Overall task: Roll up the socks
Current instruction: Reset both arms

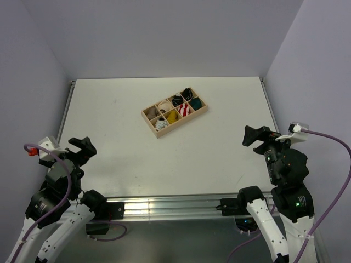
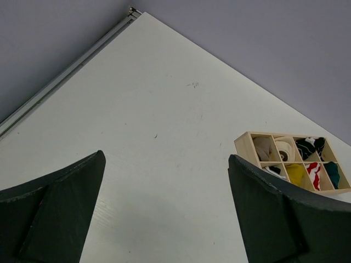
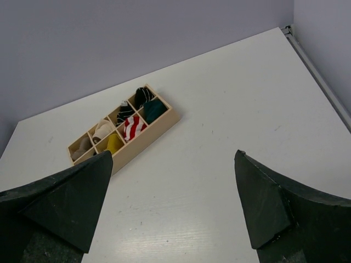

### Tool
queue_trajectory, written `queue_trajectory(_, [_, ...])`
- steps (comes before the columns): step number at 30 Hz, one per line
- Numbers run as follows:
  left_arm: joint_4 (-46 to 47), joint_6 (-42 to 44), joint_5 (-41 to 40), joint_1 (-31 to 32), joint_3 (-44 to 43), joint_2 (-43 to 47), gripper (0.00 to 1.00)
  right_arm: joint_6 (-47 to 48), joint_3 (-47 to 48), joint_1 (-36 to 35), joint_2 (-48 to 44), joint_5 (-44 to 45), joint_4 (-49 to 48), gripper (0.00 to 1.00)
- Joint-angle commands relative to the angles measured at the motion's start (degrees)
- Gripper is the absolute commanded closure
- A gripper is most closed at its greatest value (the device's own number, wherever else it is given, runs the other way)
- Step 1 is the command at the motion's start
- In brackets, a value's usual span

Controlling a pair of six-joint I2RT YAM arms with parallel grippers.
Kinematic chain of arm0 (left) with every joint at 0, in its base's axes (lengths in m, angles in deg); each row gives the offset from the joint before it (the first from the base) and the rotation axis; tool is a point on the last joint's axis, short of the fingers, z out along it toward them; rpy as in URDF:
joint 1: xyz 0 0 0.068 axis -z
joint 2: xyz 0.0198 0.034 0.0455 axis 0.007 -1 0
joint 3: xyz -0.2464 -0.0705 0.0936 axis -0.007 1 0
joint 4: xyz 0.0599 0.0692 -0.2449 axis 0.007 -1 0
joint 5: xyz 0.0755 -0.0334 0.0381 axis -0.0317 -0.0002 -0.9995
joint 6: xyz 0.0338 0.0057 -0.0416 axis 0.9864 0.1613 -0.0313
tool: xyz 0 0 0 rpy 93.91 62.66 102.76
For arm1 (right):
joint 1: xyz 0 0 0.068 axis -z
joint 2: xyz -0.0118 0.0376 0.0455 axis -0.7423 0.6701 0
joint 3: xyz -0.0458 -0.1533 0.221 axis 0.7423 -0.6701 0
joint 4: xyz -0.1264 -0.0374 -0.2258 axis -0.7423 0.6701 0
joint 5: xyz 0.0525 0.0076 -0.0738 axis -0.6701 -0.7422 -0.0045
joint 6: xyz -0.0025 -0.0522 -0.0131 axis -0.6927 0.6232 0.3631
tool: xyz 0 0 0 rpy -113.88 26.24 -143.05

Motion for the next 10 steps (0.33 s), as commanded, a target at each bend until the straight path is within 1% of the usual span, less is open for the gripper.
queue_trajectory(1, [2.57,-0.84,-0.85,-0.19,0.39,-0.32,0.01,0.8,-0.33,-0.42,0.18,-0.17,-2.87,0.02])
queue_trajectory(10, [3.19,-0.14,-0.41,-0.19,0.39,-1.02,0.0,0.81,-1.03,-0.42,0.09,-0.61,-3.4,0.02])
